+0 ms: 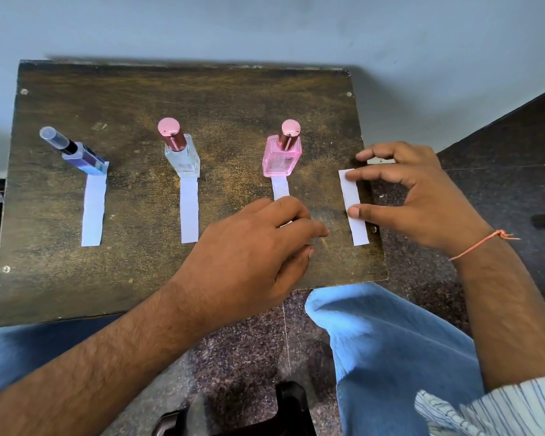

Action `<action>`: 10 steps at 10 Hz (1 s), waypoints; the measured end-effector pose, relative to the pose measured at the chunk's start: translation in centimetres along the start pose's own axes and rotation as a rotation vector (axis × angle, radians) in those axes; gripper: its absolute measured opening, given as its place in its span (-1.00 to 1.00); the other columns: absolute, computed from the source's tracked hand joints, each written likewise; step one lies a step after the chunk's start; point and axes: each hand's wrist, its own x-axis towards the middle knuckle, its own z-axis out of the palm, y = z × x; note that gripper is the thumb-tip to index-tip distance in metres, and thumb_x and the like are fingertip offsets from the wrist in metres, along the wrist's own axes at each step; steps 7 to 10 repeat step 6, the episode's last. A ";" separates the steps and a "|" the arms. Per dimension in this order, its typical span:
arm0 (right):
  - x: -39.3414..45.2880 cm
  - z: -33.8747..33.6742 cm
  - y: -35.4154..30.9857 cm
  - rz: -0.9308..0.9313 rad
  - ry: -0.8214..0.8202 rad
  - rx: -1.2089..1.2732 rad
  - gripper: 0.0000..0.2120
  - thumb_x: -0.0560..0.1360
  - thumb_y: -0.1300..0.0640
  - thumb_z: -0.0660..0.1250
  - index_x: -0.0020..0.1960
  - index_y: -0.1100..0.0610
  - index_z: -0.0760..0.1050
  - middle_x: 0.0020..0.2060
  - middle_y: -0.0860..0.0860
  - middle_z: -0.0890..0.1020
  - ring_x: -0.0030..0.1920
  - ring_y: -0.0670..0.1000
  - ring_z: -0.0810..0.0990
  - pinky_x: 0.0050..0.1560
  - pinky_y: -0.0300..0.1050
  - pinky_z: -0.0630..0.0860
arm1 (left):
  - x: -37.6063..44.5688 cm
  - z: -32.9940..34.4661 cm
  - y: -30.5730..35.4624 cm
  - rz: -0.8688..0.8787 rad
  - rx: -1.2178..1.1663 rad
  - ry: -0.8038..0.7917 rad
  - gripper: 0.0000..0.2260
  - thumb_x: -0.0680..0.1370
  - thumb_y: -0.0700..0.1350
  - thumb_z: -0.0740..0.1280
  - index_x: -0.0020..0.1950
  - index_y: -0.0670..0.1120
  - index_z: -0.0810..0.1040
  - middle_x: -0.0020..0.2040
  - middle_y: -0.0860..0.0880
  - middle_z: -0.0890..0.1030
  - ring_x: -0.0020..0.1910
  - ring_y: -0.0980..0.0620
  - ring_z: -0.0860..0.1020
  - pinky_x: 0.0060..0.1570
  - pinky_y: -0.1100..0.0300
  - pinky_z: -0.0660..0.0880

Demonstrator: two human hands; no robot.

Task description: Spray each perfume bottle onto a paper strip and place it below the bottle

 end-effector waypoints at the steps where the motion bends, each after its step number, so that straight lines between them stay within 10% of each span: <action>1: -0.1 -0.2 -0.3 -0.004 0.059 0.057 -0.49 0.34 -0.28 0.53 0.26 -0.20 0.68 0.39 -0.19 0.56 0.49 0.02 0.36 0.46 -0.18 0.23 | 0.0 0.0 0.0 0.000 -0.001 0.004 -0.71 0.69 0.05 0.30 0.41 0.12 0.56 0.22 0.14 0.56 0.13 0.06 0.59 -0.07 -0.05 0.69; 4: -0.2 -0.1 -0.3 -0.016 0.088 0.061 -0.66 0.47 -0.07 0.60 0.23 -0.16 0.69 0.37 -0.16 0.59 0.44 -0.04 0.40 0.39 -0.40 0.20 | -0.1 -0.1 0.0 -0.010 -0.012 0.017 -0.72 0.68 0.02 0.34 0.39 0.10 0.60 0.20 0.13 0.59 0.12 0.07 0.61 -0.07 -0.04 0.70; 10: 0.4 0.9 -1.7 -0.076 0.145 -0.039 -0.59 0.67 0.01 0.32 0.50 0.02 0.58 0.45 -0.05 0.58 0.48 0.03 0.46 0.49 -0.19 0.26 | 0.0 -0.7 -0.1 -0.058 0.102 0.051 -0.70 0.67 0.09 0.32 0.37 0.10 0.63 0.21 0.11 0.60 0.15 0.02 0.54 0.11 -0.05 0.56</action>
